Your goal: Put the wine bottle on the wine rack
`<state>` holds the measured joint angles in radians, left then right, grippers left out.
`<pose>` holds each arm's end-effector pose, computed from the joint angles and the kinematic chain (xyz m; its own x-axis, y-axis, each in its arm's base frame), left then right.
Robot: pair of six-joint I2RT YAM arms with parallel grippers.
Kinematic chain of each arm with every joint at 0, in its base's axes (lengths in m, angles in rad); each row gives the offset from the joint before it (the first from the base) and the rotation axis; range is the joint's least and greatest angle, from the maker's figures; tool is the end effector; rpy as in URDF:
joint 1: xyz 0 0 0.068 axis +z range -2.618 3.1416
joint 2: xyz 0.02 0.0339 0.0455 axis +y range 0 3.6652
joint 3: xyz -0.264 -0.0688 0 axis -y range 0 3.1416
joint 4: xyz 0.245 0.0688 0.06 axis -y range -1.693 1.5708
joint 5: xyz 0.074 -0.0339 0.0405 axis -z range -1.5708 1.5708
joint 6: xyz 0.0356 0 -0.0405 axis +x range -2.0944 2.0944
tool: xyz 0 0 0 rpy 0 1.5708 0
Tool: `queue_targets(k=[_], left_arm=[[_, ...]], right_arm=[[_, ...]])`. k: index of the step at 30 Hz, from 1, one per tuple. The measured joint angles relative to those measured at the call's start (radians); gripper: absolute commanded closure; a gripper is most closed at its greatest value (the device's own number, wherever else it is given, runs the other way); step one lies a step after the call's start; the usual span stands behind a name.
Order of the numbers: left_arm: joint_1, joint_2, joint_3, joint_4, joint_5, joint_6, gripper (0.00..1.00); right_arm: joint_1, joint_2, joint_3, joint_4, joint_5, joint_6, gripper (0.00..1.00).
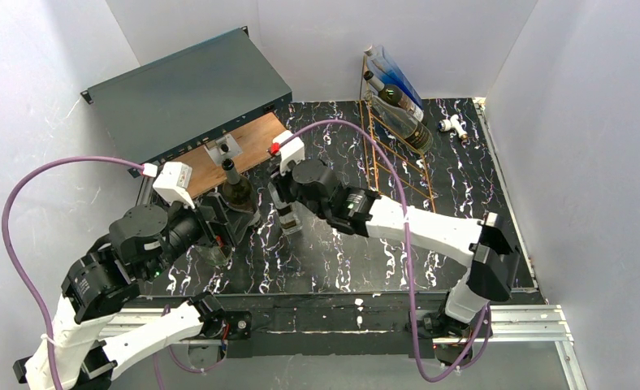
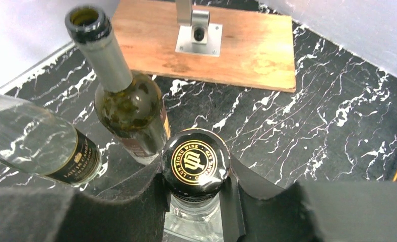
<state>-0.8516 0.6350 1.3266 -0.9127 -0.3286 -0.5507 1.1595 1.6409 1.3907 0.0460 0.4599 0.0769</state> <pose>0.0501 -0.0398 0.4489 -0.3872 -0.3096 -0.8684 0.3544 0.8195 -0.4502 0.1722 0.3552 0.3528 -0.1306 -0.1272 -0.9832 -0.6395 0.7687 -0.0145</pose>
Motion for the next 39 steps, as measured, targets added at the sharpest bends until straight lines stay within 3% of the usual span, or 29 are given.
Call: queue_targets(k=[15, 24, 29, 34, 39], left_arm=[[0.0, 0.003, -0.005, 0.0, 0.008, -0.001, 0.01], [0.0, 0.006, -0.005, 0.0, 0.021, -0.001, 0.01], [0.0, 0.013, -0.005, 0.0, 0.027, -0.002, 0.01], [0.0, 0.023, -0.005, 0.0, 0.034, -0.003, 0.01], [0.0, 0.025, -0.005, 0.0, 0.038, -0.004, 0.01]], right_arm=[[-0.143, -0.116, 0.0, -0.001, -0.098, 0.085, 0.99], [-0.151, -0.168, 0.023, -0.037, -0.104, 0.037, 0.99], [-0.15, -0.214, 0.113, -0.023, -0.088, -0.06, 0.99], [-0.15, -0.213, 0.262, 0.007, 0.032, -0.254, 0.99], [-0.148, -0.213, 0.303, 0.031, 0.121, -0.375, 0.99]])
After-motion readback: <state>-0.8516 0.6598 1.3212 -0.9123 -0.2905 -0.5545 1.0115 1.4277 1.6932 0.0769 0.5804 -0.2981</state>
